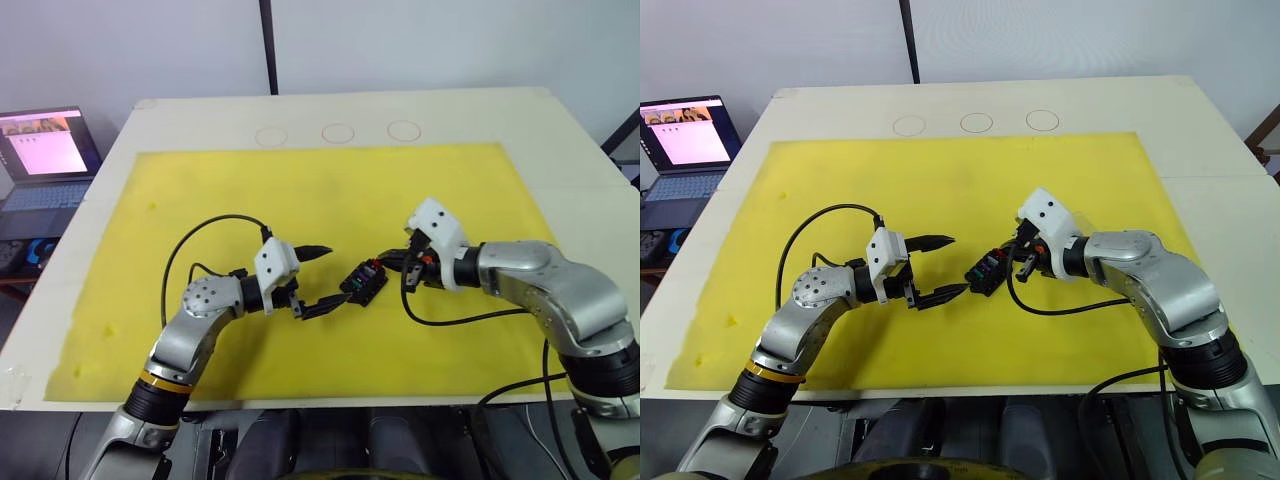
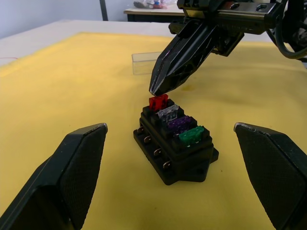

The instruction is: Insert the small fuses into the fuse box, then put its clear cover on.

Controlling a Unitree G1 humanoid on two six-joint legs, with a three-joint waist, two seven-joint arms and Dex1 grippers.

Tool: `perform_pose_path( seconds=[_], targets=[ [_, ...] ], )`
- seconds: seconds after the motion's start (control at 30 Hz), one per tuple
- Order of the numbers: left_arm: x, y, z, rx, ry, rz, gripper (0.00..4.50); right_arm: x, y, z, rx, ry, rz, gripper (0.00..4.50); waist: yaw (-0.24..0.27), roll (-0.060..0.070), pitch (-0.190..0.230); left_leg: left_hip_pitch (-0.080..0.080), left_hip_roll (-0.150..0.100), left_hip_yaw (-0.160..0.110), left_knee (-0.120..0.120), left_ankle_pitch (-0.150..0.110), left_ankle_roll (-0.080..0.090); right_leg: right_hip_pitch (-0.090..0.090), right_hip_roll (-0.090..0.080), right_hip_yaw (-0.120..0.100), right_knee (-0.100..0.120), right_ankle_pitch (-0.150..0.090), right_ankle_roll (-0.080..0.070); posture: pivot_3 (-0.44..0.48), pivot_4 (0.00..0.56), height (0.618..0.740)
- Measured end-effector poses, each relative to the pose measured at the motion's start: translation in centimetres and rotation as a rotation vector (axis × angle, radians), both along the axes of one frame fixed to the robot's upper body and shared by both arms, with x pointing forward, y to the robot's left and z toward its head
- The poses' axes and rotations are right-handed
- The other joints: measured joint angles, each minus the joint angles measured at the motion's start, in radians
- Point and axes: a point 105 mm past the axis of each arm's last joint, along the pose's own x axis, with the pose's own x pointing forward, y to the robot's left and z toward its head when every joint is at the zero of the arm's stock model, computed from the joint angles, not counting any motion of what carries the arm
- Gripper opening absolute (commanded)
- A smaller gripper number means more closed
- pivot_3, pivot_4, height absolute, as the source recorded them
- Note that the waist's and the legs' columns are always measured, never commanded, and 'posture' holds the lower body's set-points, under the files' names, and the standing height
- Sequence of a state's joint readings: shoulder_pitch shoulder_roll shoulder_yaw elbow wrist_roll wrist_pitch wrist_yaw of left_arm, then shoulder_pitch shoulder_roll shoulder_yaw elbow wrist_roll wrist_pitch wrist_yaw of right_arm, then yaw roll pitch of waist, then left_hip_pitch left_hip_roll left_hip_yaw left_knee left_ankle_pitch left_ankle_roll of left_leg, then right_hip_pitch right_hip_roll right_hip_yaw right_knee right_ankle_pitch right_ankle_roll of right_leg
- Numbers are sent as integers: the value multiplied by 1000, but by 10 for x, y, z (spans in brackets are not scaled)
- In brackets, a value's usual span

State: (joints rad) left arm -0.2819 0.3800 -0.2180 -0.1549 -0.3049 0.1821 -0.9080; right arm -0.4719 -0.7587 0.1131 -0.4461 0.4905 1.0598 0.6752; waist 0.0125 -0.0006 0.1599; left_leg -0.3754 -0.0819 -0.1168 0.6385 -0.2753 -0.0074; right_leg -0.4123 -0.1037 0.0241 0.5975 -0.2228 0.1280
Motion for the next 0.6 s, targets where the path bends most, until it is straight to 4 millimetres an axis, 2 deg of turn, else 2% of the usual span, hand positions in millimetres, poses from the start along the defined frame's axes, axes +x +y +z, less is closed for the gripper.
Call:
perform_pose_path(
  seconds=[0.6],
  targets=[
    [0, 1, -1, 3, 1, 5, 4500, 0, 1, -7, -109, -66, 28, 21, 0, 0, 0, 1, 0, 0, 0, 0, 0, 1, 0, 0, 0, 0, 0, 0, 150, 740]
  ],
)
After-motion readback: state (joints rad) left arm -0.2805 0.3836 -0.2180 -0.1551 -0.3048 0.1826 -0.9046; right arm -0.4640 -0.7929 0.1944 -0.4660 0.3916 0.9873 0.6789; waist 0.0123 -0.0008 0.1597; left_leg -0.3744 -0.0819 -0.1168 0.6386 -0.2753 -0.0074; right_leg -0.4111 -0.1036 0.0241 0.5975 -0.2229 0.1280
